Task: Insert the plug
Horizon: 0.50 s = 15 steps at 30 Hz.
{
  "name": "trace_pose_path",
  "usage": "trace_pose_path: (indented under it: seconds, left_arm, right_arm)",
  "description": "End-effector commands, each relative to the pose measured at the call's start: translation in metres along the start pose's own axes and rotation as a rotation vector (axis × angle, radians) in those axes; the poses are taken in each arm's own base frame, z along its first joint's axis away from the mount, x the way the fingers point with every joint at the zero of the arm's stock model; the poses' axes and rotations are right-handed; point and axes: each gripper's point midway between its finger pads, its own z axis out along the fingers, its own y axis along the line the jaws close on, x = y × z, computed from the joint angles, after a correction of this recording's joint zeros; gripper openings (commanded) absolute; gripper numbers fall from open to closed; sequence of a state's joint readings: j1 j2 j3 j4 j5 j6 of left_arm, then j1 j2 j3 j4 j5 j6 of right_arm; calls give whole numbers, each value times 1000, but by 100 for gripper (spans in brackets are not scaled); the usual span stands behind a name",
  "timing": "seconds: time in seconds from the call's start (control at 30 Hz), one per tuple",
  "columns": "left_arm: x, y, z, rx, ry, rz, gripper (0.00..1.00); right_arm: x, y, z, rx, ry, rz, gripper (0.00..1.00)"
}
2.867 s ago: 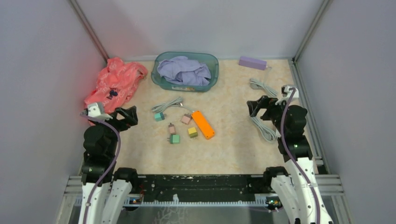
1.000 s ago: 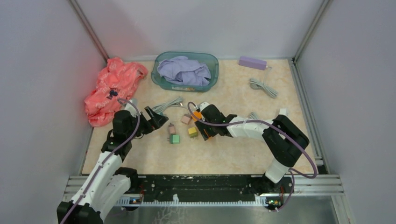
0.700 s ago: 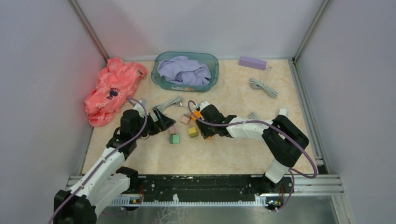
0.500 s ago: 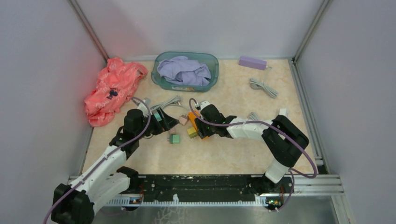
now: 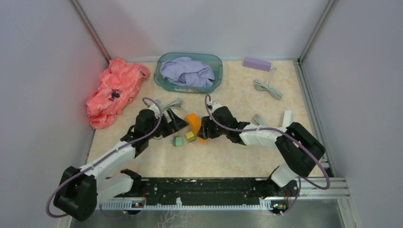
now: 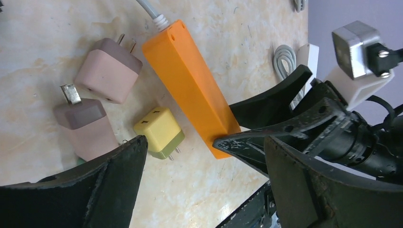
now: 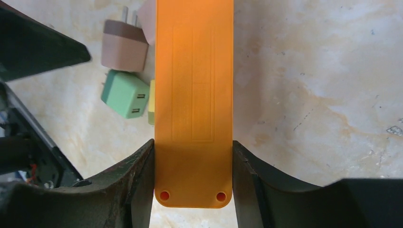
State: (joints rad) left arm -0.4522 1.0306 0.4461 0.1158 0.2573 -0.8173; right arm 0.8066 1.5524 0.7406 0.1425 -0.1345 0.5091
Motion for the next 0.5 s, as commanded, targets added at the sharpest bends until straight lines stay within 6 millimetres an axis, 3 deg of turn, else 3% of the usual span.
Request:
trace_pose_path:
  seconds: [0.0, 0.47]
  left_arm:
    - [-15, -25, 10, 75, -44, -20, 96]
    - [-4, -25, 48, 63, -4, -225, 89]
  right_arm:
    - [-62, 44, -24, -194, -218, 30, 0]
    - [-64, 51, -38, -246, -270, 43, 0]
